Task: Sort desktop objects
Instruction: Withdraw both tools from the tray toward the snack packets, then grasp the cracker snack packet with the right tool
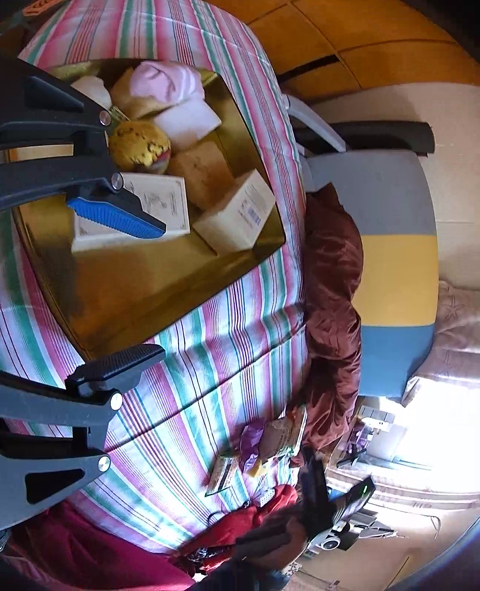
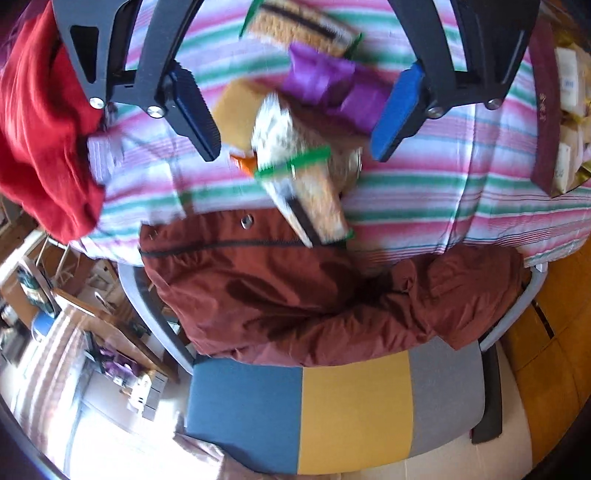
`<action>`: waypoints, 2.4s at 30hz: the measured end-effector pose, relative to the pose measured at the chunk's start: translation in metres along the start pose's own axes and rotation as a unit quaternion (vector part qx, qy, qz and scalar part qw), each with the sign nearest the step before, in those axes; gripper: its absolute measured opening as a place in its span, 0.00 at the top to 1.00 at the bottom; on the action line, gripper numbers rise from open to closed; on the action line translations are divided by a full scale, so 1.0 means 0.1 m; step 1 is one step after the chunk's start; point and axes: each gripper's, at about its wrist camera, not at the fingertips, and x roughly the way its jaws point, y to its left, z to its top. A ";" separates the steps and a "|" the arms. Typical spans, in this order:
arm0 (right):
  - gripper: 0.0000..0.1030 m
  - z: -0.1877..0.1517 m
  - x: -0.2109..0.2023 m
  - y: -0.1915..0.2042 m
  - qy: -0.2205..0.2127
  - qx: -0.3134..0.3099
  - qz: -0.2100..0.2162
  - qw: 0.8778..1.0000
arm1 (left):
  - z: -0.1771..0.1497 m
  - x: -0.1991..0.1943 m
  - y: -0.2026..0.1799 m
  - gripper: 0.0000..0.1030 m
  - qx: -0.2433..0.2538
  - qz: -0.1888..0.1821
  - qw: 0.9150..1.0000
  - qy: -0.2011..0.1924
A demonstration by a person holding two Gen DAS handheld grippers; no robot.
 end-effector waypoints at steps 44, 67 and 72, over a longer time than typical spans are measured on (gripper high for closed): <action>0.54 -0.50 -0.13 -0.71 -0.037 0.108 0.029 0.993 | 1.18 0.80 -1.56 0.41 0.200 -0.062 0.978 0.020; 0.54 -0.54 -0.18 -0.97 -0.032 0.155 0.016 0.987 | 1.67 1.95 -2.52 0.20 0.410 -0.116 0.904 0.037; 0.54 -0.55 -0.26 -1.07 -0.045 0.173 0.024 0.984 | 1.73 2.17 -2.69 0.17 0.444 -0.137 0.884 0.048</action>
